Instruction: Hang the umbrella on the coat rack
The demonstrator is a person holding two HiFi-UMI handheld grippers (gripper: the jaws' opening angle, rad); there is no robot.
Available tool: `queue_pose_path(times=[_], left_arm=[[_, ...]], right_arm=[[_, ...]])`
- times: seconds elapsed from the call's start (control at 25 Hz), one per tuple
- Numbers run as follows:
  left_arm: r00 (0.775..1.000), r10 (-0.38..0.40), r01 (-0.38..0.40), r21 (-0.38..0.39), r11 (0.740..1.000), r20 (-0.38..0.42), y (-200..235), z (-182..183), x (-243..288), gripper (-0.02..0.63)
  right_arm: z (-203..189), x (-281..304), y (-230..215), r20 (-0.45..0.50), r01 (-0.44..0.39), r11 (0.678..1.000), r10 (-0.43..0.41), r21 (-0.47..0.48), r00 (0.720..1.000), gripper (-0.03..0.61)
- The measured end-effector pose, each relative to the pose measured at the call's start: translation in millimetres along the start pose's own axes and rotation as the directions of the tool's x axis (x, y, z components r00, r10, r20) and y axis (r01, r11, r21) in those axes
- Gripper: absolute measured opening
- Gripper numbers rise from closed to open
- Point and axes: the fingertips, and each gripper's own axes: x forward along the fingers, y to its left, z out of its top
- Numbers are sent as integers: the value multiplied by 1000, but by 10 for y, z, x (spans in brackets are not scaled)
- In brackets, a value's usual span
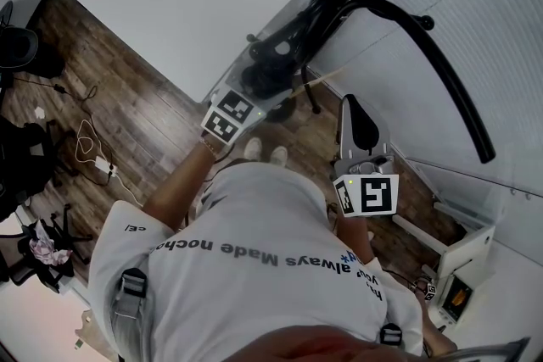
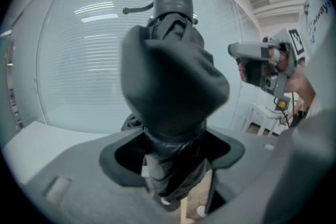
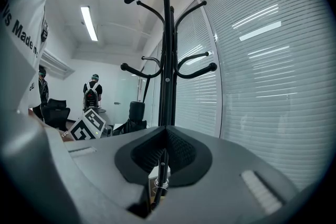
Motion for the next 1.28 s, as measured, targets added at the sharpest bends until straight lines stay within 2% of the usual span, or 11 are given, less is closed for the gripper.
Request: queue_pose_path(times=[0.4, 0.84, 1.08, 1.28], left_arm=[[999, 26, -27, 29, 999, 38, -8, 39, -47, 330], [991, 44, -43, -11, 999, 130, 8, 281, -322, 325], [980, 82, -77, -36, 996, 181, 26, 402, -604, 299], [962, 125, -120, -35, 992, 243, 51, 614, -863, 271]], right_arm=[[-21, 29, -14, -2, -2, 1000, 2, 4, 1000, 2], [11, 72, 37, 1, -14, 1000, 15, -1, 1000, 2], [7, 97, 36, 1, -17, 1000, 17, -1, 1000, 2], [31, 115, 60, 3, -25, 1000, 25, -5, 1000, 2]])
